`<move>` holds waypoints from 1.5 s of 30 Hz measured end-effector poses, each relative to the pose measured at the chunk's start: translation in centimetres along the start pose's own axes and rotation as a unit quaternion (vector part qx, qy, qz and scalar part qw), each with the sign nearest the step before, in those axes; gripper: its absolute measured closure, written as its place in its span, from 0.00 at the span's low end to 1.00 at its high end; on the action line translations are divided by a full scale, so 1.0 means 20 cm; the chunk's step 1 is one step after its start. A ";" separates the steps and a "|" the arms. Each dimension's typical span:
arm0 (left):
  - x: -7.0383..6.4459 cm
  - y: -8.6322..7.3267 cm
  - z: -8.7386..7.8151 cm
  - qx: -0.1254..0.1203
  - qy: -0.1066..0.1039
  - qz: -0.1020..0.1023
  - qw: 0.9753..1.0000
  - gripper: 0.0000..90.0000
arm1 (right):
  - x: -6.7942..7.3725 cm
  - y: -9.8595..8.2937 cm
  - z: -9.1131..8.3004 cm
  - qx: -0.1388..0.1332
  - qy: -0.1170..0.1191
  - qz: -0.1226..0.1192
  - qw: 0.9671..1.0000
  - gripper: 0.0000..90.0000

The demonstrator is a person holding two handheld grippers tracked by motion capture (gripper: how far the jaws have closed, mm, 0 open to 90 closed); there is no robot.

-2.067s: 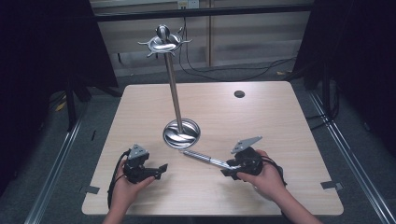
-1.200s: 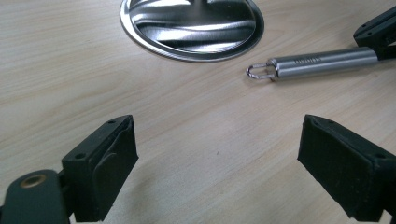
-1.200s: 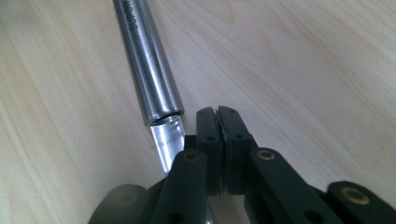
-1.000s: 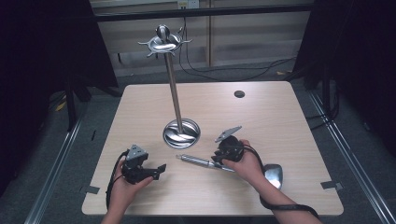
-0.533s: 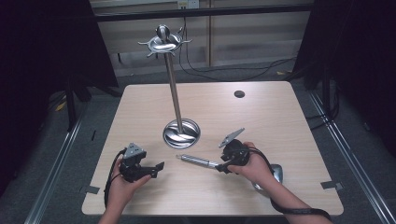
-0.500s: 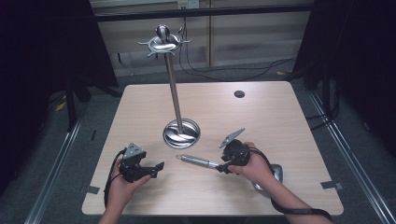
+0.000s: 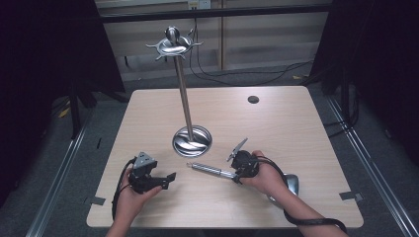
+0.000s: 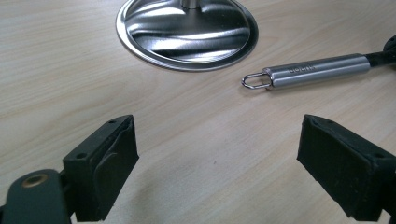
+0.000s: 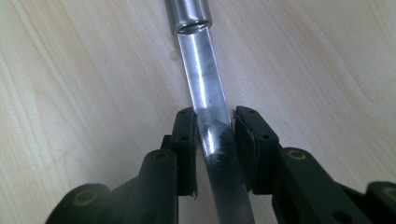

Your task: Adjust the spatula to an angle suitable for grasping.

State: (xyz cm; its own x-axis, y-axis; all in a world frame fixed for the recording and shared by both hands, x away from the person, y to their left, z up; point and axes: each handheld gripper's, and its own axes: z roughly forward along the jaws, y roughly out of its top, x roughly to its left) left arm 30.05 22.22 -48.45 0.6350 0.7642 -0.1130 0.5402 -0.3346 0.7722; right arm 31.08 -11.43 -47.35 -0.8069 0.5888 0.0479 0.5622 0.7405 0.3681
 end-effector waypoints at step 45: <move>-0.12 0.06 0.04 -0.014 -0.051 0.002 0.999 0.14 | -0.13 -0.23 -0.37 -0.345 0.024 0.059 0.936 0.85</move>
State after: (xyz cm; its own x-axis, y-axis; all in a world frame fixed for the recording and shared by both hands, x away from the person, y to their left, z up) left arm 29.55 19.48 -47.86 0.6906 0.7025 -0.1719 0.5230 -0.3208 0.7897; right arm 29.28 -18.80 -42.39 -0.7633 0.6255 0.1618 0.4104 0.2759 0.8692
